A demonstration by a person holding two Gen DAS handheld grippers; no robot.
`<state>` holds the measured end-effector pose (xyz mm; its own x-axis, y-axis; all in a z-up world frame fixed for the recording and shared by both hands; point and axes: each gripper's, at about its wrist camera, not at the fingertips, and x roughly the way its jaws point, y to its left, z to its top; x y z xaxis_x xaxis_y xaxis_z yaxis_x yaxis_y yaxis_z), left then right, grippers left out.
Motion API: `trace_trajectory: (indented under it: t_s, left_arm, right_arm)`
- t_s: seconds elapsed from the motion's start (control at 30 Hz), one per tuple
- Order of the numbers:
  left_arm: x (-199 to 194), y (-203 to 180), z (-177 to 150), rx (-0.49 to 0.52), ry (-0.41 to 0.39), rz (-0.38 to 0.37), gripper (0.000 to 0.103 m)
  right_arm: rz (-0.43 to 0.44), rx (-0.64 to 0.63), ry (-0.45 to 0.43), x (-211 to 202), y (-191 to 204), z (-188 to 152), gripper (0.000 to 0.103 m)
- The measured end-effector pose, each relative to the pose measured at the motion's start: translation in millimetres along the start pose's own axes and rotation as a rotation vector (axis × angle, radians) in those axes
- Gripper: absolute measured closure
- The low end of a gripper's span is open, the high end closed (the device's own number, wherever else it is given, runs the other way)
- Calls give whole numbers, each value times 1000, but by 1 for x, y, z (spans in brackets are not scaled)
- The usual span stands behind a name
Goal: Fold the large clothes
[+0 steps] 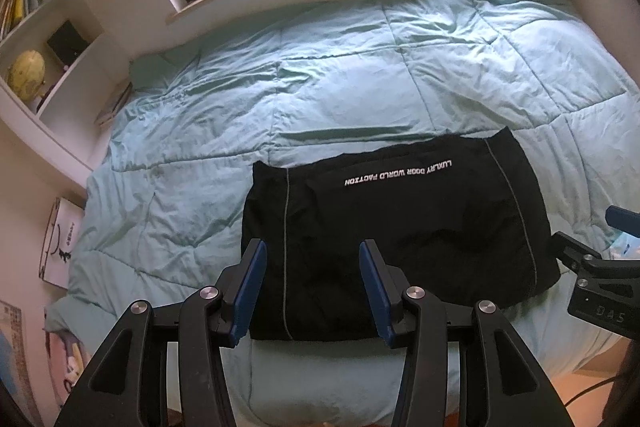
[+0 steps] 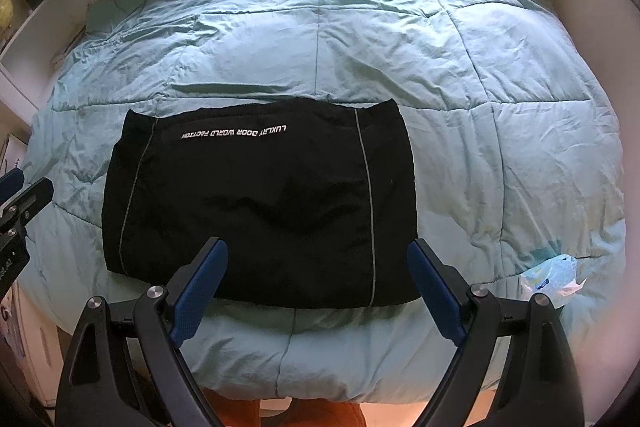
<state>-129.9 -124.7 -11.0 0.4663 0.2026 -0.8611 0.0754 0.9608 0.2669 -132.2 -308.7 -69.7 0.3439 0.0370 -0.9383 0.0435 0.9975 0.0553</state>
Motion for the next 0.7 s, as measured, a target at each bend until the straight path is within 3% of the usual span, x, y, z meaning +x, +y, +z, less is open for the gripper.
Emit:
trace_trajectory:
  t_s: [0.7]
  left_arm:
    - [8, 4, -2, 9, 19, 42, 54]
  right_arm:
    - [15, 18, 9, 9, 2, -1, 11]
